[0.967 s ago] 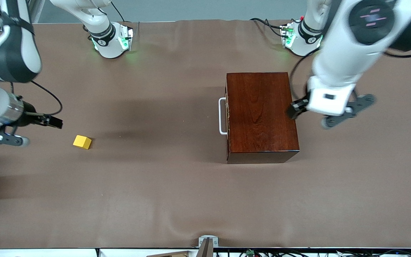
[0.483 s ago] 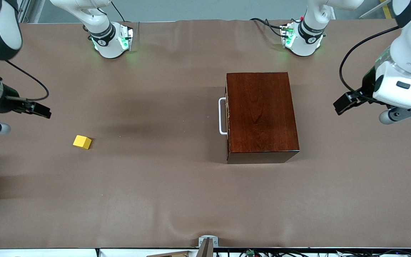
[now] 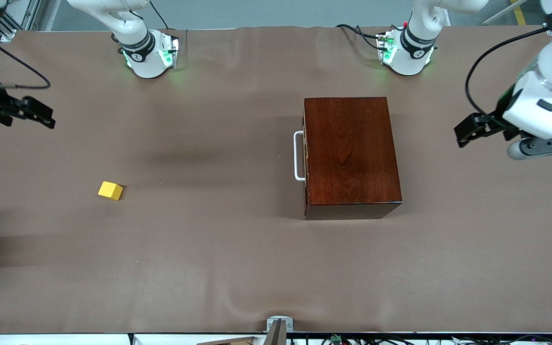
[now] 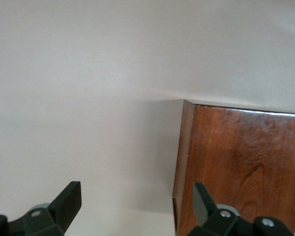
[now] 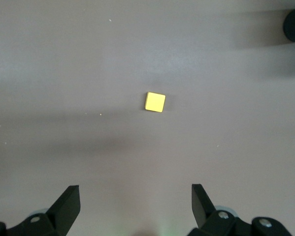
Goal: Open drawer, take yellow block, close drawer
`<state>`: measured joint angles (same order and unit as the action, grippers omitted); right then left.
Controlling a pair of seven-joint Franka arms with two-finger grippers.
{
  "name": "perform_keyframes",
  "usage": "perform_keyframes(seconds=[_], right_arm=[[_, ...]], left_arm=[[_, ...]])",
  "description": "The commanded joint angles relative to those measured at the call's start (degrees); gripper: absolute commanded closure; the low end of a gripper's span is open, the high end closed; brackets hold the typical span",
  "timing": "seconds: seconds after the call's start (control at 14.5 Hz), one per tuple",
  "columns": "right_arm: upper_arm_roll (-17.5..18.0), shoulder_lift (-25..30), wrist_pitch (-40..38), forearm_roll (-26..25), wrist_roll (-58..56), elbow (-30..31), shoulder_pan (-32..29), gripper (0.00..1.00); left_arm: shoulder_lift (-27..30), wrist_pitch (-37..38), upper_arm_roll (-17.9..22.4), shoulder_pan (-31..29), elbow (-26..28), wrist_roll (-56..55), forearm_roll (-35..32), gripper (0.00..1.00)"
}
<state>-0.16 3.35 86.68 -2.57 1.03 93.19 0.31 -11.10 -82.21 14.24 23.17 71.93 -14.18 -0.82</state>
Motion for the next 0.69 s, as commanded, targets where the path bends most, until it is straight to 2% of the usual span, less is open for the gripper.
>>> perform_keyframes(seconds=[0.0,0.21,0.35,0.48,0.62], right_arm=[[0.08,2.18,-0.02,0.90,-2.08,1.56,-0.66,0.00],[-0.01,1.75,0.51,0.90,-2.70,0.06,-0.75,0.00],[-0.10,0.17,-0.02,0.81,-3.05,-3.88,-0.93,0.00],[-0.10,-0.45,-0.11,0.81,-4.10,-4.78,-0.93,0.00],[-0.10,-0.45,-0.11,0.81,-5.07,-4.78,-0.84,0.00]], left_arm=[[3.10,0.29,-0.61,-0.67,2.86,3.01,0.03,0.00],[4.58,0.29,-1.14,-0.76,4.26,3.54,0.03,0.00],[5.29,0.29,-1.23,-0.76,5.23,3.89,0.03,0.00],[6.96,-1.02,-2.97,-2.42,8.55,4.42,-0.06,0.00],[9.94,-3.74,-15.49,-14.32,13.03,4.42,-0.14,0.00]])
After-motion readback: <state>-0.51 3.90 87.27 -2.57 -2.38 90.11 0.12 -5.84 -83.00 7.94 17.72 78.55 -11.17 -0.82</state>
